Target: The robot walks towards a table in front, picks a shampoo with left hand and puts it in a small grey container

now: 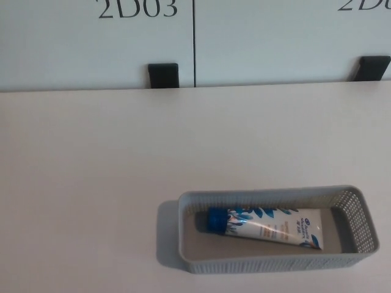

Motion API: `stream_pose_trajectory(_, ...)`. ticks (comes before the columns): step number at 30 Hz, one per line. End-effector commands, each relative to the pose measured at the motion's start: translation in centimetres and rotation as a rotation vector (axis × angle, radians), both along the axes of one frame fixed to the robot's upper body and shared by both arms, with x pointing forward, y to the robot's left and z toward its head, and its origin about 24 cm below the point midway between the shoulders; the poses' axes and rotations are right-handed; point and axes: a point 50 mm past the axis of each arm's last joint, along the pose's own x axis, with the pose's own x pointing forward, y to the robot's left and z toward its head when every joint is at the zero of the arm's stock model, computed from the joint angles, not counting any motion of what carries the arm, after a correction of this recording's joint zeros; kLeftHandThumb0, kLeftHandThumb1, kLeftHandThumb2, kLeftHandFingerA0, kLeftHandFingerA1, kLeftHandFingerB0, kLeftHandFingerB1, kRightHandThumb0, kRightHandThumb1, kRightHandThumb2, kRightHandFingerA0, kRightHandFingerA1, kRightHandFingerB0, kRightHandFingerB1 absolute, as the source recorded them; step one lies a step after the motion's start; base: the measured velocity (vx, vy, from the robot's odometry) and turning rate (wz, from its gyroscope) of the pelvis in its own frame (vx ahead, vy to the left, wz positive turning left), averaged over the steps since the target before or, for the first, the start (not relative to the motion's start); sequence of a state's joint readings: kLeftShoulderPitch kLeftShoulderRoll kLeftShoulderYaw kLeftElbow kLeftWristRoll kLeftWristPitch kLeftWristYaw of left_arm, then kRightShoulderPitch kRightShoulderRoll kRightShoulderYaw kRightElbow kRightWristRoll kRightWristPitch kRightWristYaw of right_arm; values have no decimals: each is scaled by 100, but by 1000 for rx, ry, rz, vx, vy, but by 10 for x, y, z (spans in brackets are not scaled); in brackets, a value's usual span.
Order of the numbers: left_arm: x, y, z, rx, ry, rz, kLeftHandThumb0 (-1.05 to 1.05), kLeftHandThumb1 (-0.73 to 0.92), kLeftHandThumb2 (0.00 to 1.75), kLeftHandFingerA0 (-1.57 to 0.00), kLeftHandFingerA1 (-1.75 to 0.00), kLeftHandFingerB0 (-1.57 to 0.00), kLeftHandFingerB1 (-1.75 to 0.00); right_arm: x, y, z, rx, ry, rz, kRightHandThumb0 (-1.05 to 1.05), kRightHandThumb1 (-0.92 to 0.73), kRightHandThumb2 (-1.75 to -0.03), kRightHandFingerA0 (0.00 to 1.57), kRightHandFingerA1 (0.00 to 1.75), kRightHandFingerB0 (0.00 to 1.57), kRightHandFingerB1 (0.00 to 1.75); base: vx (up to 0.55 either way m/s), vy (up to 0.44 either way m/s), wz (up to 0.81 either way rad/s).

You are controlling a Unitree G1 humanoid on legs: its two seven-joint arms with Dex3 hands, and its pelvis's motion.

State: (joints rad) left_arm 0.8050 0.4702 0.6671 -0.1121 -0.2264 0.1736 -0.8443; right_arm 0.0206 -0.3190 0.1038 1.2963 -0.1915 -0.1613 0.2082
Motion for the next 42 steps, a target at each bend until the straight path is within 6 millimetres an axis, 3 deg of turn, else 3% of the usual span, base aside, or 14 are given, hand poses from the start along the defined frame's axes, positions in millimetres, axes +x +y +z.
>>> stream_pose_trajectory(1,-85,78,13,-73,145,6,-44,40,74,-102,-67,-85,-59,-12,-12,2,-92,27,23,-33,-72,-61,58,44,47,38,0,0,0)
stream_pose_trajectory(6,-86,84,0,36,353,-21,-40,46,55,-115,-56,-94,-50,-6,-14,4,-86,9,7,-32,-70,-60,60,46,47,39,0,0,0)
stream_pose_trajectory(11,-74,80,-51,166,536,17,-52,50,58,-79,-48,-65,-43,-9,-14,3,-94,26,4,-32,-70,-60,61,45,46,37,0,0,0)
stream_pose_trajectory(12,-74,74,-67,173,537,58,-44,45,84,-67,-62,-48,-52,-12,-14,3,-91,33,2,-32,-71,-61,60,45,46,38,0,0,0)
stream_pose_trajectory(15,-75,68,-80,185,521,95,-44,53,56,-71,-44,-58,-40,-15,-14,3,-85,37,3,-31,-71,-61,60,45,47,38,0,0,0)
stream_pose_trajectory(17,-66,45,-120,276,598,88,-51,46,70,-23,-41,-10,-35,-15,-14,3,-96,41,14,-32,-71,-61,61,47,47,39,0,0,0)
stream_pose_trajectory(18,-64,37,-130,275,606,98,-39,60,58,-55,-40,-15,-27,-15,-14,3,-93,41,15,-32,-72,-61,61,47,47,39,0,0,0)
stream_pose_trajectory(23,-40,21,-148,275,597,82,-37,59,58,-74,-58,-18,-28,-17,-13,2,-90,38,15,-32,-72,-61,59,45,48,39,0,0,0)
stream_pose_trajectory(25,-25,17,-151,310,599,-2,-28,46,91,-75,-75,-2,-44,-18,-15,3,-98,42,23,-32,-72,-61,59,45,47,38,0,0,0)
stream_pose_trajectory(29,11,15,-152,417,579,-101,-31,61,58,-77,-70,-14,-27,-13,-15,4,-108,37,23,-33,-71,-61,61,45,47,38,0,0,0)
stream_pose_trajectory(32,26,15,-151,422,539,-60,-32,63,59,-71,-68,-15,-27,-11,-15,4,-97,23,10,-33,-70,-61,61,47,48,39,0,0,0)
stream_pose_trajectory(33,32,14,-151,415,516,-2,-26,46,91,-73,-79,-3,-45,-12,-15,4,-94,21,9,-32,-69,-60,62,48,48,39,0,0,0)
stream_pose_trajectory(34,36,13,-152,412,502,22,-36,64,59,-76,-74,-18,-28,-11,-15,4,-93,22,10,-32,-69,-60,62,48,48,40,0,0,0)
stream_pose_trajectory(42,52,3,-158,507,370,189,-42,60,59,-86,-58,-74,-48,-6,-11,3,-85,16,18,-31,-69,-60,61,46,48,39,0,0,0)
